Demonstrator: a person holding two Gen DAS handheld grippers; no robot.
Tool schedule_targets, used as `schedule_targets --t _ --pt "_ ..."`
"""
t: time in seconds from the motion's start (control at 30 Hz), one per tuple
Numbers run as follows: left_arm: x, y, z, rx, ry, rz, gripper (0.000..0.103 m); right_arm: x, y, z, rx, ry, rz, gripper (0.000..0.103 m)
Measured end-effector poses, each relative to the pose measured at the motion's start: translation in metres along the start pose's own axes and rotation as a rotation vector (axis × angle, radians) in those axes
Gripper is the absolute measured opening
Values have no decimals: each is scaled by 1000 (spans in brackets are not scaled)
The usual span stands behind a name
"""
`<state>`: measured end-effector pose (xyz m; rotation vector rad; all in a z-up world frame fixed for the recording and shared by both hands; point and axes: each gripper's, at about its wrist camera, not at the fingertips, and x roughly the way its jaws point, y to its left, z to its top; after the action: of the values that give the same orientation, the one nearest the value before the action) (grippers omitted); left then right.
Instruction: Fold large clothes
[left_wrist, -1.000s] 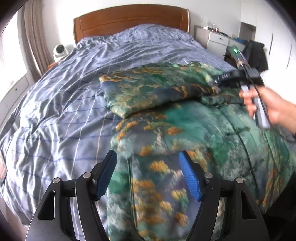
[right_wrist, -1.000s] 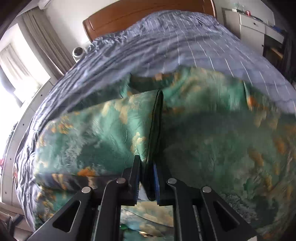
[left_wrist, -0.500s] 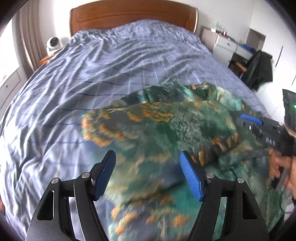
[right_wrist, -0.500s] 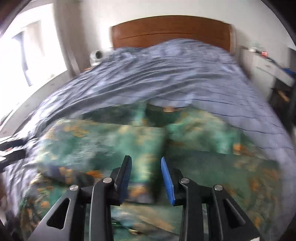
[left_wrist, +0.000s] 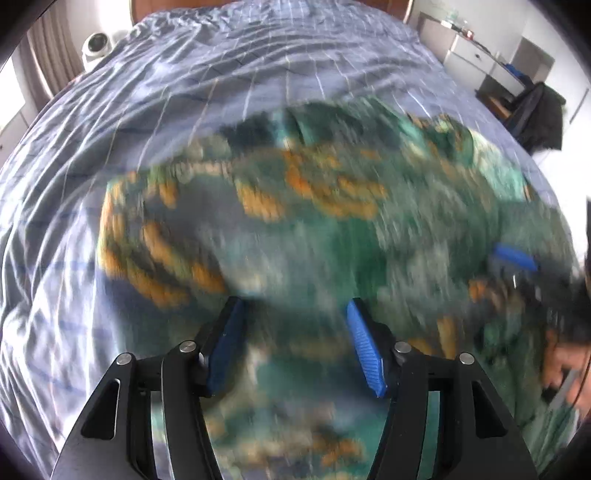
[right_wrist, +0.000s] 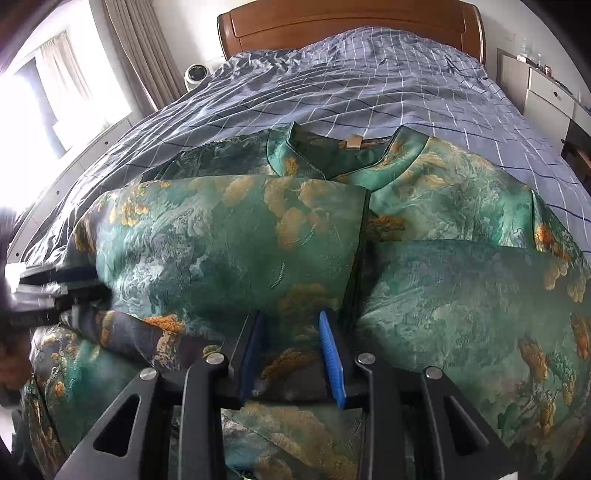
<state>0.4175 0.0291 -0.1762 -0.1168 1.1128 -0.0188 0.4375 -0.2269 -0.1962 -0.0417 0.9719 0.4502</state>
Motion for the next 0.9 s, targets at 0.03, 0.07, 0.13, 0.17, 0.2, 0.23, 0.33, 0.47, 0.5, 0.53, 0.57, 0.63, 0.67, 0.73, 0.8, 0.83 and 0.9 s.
schedule_targets --t 0.03,0.07,0.13,0.17,0.2,0.23,0.33,0.47,0.5,0.53,0.57,0.63,0.67,0.73,0.8,0.83,0.9 --pt "6 3 12 -16 4 -3 61 1 -1 0 -1 -3 0 31" --pt "11 5 19 -27 8 -5 61 0 -2 -1 -1 -7 0 31" --pt "25 14 42 -68 19 -13 62 0 -1 -2 5 -11 2 31" --pt "30 18 54 -91 15 -19 62 0 -1 -3 8 -12 5 31" --pt "33 21 63 -107 9 -23 63 0 -2 -3 11 -13 8 31" --pt "35 23 71 -118 -1 -27 63 1 -3 -3 15 -13 12 31" --pt "39 27 80 -140 -22 -43 66 1 -5 -3 22 -16 19 31" --pt "42 34 58 -161 -37 -90 66 2 -4 -4 22 -27 18 31" --pt "39 32 47 -148 -41 -93 66 2 -4 -5 24 -29 17 31" --pt "34 29 38 -129 -48 -92 66 2 -4 -5 24 -29 16 31" --pt "30 25 28 -105 -53 -84 66 2 -4 -5 23 -28 14 31" --pt "21 19 11 -61 -61 -69 66 2 -3 -4 20 -24 10 31" --pt "15 16 1 -44 -65 -64 66 2 -3 -3 18 -21 7 31" --pt "4 14 -14 -17 -73 -56 66 3 -2 -2 14 -16 1 31" --pt "-10 11 -28 2 -82 -55 66 3 0 -2 8 -9 -10 31" --pt "-16 10 -36 11 -83 -52 66 3 0 -1 5 -6 -15 31" --pt "-30 8 -50 23 -88 -47 66 3 1 -1 6 1 -23 31"
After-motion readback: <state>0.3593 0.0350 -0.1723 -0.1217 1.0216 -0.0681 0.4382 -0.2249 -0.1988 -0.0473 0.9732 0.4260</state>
